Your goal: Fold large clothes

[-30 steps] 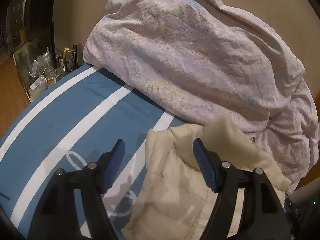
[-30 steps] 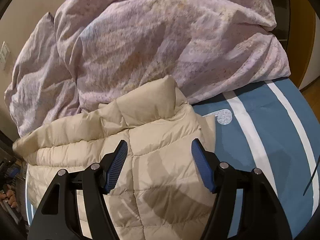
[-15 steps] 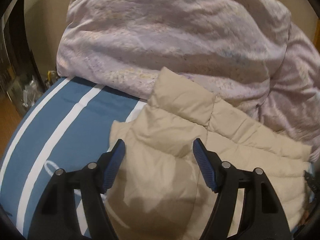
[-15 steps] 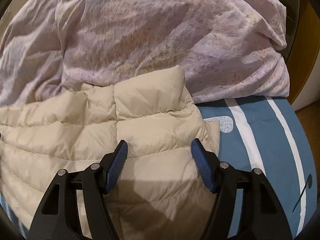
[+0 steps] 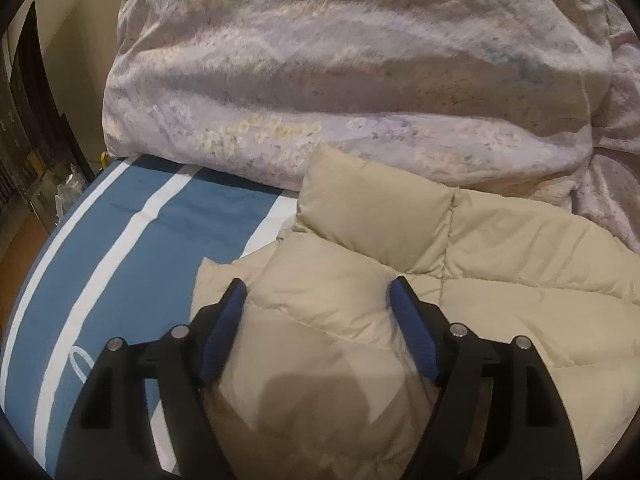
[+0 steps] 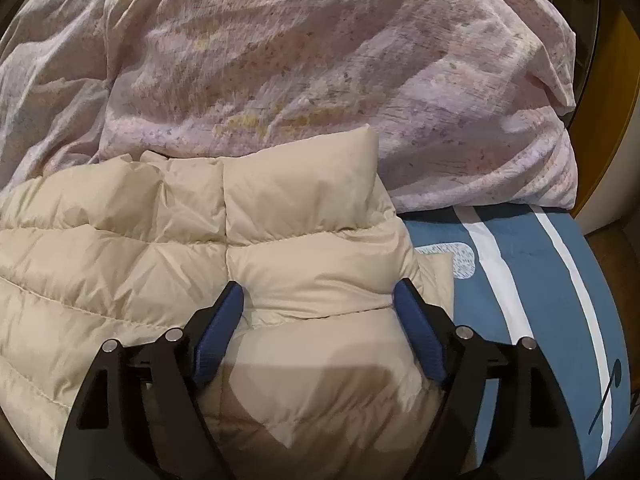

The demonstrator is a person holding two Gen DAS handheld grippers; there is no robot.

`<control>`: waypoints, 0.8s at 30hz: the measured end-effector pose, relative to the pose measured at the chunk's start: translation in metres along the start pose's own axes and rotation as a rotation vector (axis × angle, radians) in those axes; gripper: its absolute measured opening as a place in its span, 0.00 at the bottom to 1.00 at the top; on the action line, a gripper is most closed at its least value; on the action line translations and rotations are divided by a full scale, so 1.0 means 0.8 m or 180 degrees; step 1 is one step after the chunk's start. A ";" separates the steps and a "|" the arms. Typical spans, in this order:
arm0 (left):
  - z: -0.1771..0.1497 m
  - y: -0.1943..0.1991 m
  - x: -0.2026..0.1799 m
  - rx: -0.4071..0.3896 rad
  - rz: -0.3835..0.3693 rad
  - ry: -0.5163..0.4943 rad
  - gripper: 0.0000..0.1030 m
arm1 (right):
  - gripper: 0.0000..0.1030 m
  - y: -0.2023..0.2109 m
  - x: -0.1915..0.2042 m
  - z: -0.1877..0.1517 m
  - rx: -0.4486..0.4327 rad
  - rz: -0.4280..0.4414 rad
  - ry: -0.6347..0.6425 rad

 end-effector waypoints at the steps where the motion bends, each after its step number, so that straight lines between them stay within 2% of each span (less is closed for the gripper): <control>1: 0.000 -0.004 0.001 0.0014 0.0001 0.0014 0.75 | 0.78 -0.002 0.000 0.000 -0.0004 -0.0008 0.0005; 11: -0.002 -0.022 0.007 0.0092 -0.0006 0.0108 0.82 | 0.81 -0.014 -0.005 -0.003 0.0013 -0.0026 -0.0001; 24: -0.003 -0.026 0.009 0.0131 -0.0032 0.0149 0.84 | 0.82 -0.015 -0.005 -0.005 0.0010 -0.0023 -0.0003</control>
Point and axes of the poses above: each gripper's, at about its wrist camera, not at the fingertips, and y roughly against the way its jaws point, x to its left, z to its top, the point moved 2 cm from there along -y, roughly the way its jaws point, and after that the axes turned 7 degrees about z, right-handed, at the moved point
